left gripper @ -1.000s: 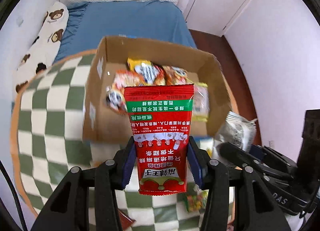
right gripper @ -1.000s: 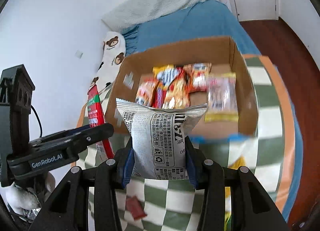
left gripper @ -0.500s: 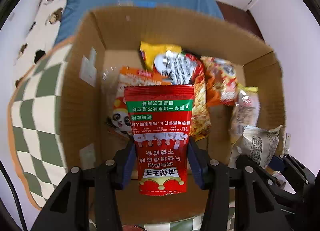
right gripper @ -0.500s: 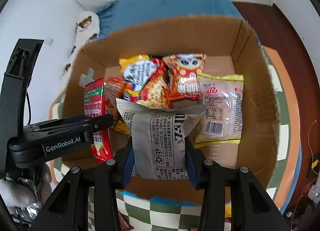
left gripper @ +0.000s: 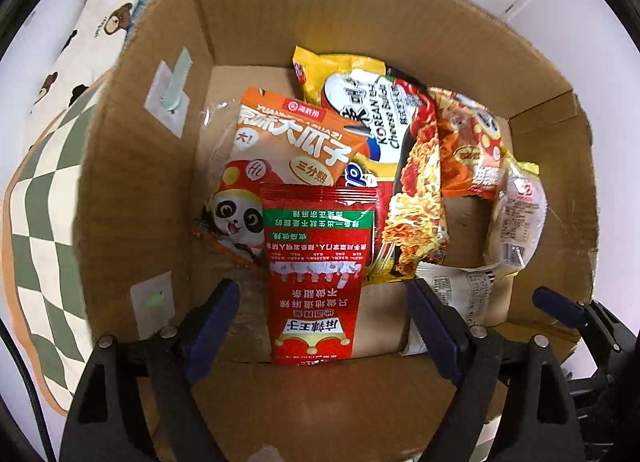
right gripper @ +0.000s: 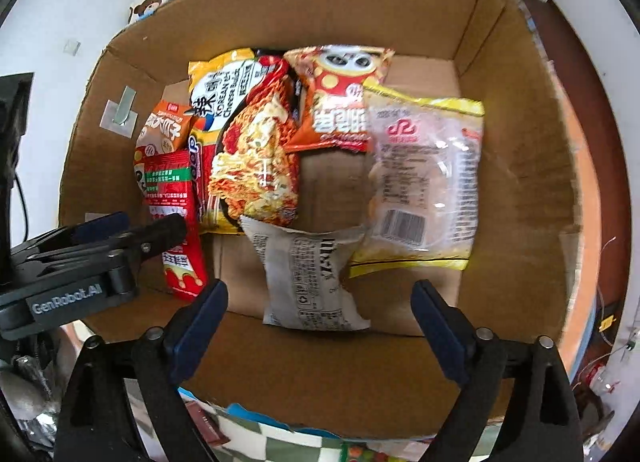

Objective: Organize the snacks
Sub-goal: 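Open both tools to drop the sachet and packet into the box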

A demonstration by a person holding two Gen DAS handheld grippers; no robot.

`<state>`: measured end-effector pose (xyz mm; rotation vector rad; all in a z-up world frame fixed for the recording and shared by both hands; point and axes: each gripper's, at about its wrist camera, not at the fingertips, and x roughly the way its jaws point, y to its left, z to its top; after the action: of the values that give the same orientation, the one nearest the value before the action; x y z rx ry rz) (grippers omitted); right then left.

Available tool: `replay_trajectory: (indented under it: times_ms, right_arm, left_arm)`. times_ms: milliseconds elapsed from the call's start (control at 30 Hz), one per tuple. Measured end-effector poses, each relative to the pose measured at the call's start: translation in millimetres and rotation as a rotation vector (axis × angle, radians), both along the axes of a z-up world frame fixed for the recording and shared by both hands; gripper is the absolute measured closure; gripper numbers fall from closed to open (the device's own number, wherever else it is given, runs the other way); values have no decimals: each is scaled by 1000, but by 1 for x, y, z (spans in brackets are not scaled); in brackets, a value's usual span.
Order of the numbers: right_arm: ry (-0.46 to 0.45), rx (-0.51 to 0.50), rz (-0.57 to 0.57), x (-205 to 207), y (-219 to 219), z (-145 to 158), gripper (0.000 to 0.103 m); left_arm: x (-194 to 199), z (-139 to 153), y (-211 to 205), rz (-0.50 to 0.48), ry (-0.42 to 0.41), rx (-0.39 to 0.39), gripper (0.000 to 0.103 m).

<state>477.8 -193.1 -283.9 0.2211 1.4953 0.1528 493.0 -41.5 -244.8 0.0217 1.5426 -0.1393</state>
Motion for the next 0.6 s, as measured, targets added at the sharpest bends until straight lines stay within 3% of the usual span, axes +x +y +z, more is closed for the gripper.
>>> replay_trajectory:
  times_ms: [100,133,600]
  right_arm:
    - [-39,-24,-16,-9,-5,8,7]
    - [-53,-32,-25,-11,-7,11,7]
    - [-307,-96,-55,-63,-23,87,7]
  left_arm:
    - [-7,10,-3,4,-44,5,18]
    - [-12,14,-1,12,-64,-39,18]
    - [-73,87,2,29,-320,1,18]
